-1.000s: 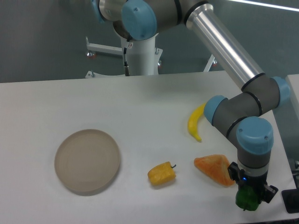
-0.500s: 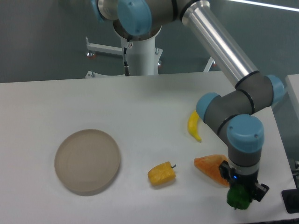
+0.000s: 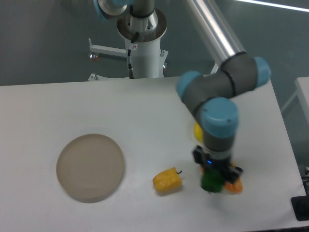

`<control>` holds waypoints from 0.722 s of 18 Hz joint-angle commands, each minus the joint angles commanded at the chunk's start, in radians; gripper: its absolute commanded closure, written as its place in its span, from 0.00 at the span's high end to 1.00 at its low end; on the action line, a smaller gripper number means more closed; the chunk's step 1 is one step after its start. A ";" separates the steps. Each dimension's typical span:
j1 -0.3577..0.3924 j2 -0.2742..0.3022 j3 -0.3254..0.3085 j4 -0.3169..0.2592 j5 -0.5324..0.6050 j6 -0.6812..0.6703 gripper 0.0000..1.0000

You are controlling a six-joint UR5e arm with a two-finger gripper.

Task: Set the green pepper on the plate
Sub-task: 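Carry the green pepper over the beige plate and lower it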

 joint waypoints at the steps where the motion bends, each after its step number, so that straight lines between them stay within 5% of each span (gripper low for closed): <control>1: -0.020 0.017 -0.025 0.000 -0.017 -0.063 0.33; 6: -0.130 0.065 -0.089 0.006 -0.089 -0.293 0.33; 13: -0.291 0.049 -0.115 0.030 -0.112 -0.594 0.33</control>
